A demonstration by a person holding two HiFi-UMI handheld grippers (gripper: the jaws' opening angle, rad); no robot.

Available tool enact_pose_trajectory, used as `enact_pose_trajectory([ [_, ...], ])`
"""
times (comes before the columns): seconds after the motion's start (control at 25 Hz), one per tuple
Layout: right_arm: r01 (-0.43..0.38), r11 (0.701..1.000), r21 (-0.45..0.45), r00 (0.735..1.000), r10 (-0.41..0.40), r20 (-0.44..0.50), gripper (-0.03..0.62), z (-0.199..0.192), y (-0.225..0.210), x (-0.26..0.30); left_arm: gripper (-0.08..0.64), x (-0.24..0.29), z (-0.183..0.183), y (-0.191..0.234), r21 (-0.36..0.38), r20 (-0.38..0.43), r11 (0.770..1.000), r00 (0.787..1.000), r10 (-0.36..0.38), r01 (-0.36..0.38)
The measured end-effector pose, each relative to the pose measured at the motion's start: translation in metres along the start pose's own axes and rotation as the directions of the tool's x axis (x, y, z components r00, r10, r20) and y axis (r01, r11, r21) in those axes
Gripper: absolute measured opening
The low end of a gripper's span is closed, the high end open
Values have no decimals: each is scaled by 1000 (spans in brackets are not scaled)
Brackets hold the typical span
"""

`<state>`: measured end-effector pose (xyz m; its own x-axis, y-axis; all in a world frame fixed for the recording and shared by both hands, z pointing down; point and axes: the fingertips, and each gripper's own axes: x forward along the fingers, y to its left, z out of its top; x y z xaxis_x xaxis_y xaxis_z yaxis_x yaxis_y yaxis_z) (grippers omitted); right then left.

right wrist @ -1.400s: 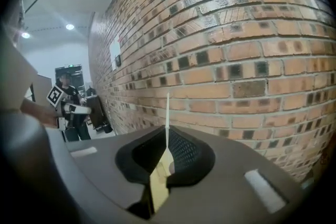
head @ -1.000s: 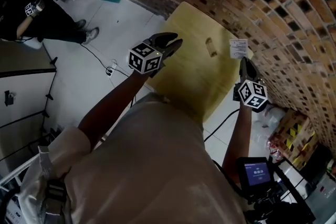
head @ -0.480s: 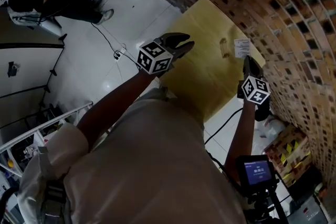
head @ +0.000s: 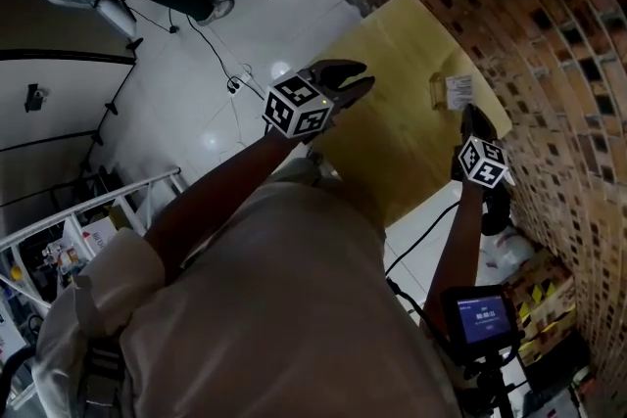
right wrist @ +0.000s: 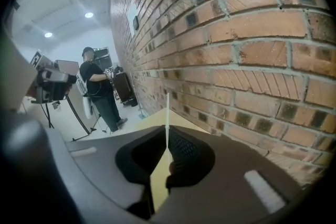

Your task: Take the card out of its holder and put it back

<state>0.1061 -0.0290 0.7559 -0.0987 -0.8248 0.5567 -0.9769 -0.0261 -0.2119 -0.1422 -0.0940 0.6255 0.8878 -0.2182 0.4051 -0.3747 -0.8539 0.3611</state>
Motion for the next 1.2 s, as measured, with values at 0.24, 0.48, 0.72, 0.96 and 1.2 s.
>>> enact_pose_trajectory([
  [0.24, -3, 1000, 8, 1000, 3, -25, 14, -16, -6, 16, 132, 2, 0, -3, -3, -2, 1000, 1000, 11, -11],
  [0.48, 3, 1000, 19, 999, -2, -34, 14, -26, -8, 27, 132, 1, 0, -5, 0, -6, 1000, 1000, 15, -15],
  [0.72, 22, 999, 31, 999, -21, -38, 14, -33, -13, 35, 132, 1, -3, -4, 0, -21, 1000, 1000, 20, -20],
  [0.96, 34, 999, 32, 999, -33, -39, 14, -41, -16, 40, 131, 6, -5, -4, 1, -33, 1000, 999, 17, -17],
  [1.2, 34, 999, 22, 999, -33, -30, 14, -40, -16, 43, 132, 12, -3, -4, 1, -38, 1000, 999, 9, -9],
])
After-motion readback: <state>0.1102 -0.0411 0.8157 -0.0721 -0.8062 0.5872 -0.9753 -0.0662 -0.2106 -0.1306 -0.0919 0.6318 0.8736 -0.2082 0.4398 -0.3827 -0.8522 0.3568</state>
